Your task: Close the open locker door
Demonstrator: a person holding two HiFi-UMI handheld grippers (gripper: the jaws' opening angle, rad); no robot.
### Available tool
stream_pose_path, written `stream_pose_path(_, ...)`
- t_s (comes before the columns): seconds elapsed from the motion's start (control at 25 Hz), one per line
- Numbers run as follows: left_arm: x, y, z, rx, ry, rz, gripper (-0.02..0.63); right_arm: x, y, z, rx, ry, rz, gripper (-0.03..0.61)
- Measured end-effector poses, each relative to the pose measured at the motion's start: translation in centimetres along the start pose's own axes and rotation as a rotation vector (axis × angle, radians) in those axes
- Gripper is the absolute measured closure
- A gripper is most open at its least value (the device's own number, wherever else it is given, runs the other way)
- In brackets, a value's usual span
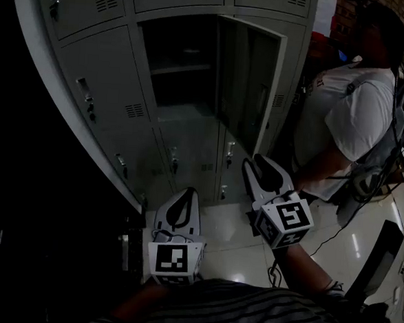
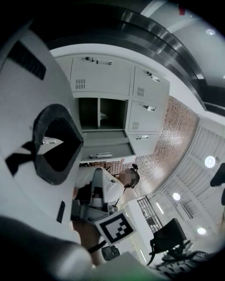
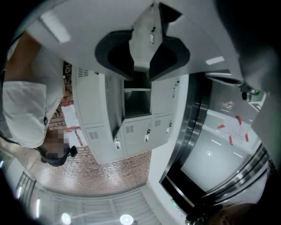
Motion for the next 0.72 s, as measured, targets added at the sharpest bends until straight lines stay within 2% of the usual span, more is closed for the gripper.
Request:
stream_pose_path(0.2,-3.4,0.2,-5.7,-0.006,-0.066,-0.005,0.609,5.0,0.6,-5.6,0.012,-0.182,0.046,0.373)
stream_pose_path(0.32,-5.5,1.1,-9.1,0.005,-0.106,-0.018,0.609,7.3,0.7,-8.7,-0.004,-0.241,0.057,0.325)
stream_pose_path(0.48,-7.6,1.6,-13.0,0.003,-0.149,-0.013,0.609,8.9,0.3,-11.9,-0.027,-0.263,0.056,0.319)
stream_pose_path(0.72,-8.9,1.8,-16.0,0.002,-0.187,-0.003,0.609,8.8,0.2,-14.2,-0.028,-0.232,0.045,0.335)
Point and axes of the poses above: the fingertips, and each gripper's own axes: z backward along the fingers, x to its right, y out of its top, the point moved 10 cm from there along z, backward along the fingers, and after that the axes turned 2 degrees about y, right-handed, at the moved point
